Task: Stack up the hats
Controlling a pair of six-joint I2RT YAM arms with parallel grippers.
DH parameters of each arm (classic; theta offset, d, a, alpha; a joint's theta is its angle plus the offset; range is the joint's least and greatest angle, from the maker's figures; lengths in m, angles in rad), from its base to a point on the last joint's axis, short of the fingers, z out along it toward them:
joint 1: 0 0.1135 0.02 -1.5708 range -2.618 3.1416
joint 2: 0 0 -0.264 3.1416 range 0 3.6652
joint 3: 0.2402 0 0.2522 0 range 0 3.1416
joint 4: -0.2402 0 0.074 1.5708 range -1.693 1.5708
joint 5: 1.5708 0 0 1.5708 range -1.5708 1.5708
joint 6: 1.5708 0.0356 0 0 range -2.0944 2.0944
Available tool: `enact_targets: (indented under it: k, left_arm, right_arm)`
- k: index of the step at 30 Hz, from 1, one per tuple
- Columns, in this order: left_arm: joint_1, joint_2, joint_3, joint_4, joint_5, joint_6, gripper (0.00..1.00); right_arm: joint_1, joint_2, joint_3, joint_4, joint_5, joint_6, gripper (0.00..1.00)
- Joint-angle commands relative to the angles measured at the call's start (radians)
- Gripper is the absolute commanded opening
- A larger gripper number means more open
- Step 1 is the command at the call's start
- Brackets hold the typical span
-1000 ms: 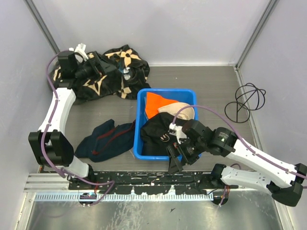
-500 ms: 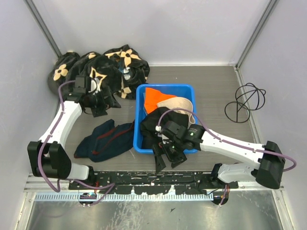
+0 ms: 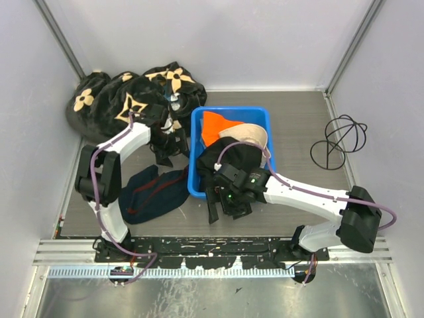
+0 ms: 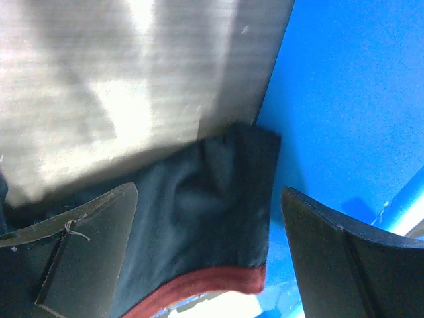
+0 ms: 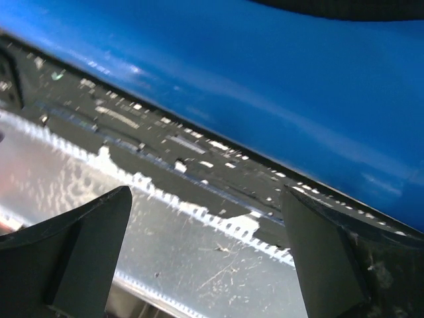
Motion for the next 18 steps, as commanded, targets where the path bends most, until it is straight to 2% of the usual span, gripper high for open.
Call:
enact_targets:
  k: [1, 5, 9, 12, 18]
  left_arm:
    - [-0.016, 0.067, 0.123, 0.066, 0.03, -0.041, 0.98]
    - [-0.016, 0.124, 0.241, 0.025, 0.004, -0.056, 0.98]
    - [-0.016, 0.133, 0.338, -0.105, -0.11, -0.044, 0.98]
    - [-0.015, 0.087, 0.318, -0.105, -0.155, -0.039, 0.98]
    - [-0.014, 0.104, 0.302, -0.08, -0.084, -0.048, 0.98]
  right_arm:
    - [-0.009, 0.028, 0.042, -0.084, 0.225, 0.054, 1.0]
    - [-0.019, 0.079, 0.07, -0.139, 0.339, 0.059, 1.0]
    - [-0.071, 0.121, 0.083, -0.167, 0.404, 0.046, 1.0]
    - [-0.156, 0.124, 0.07, -0.102, 0.405, 0.014, 1.0]
    - [-0.285, 0.21, 0.145, -0.011, 0.397, -0.079, 1.0]
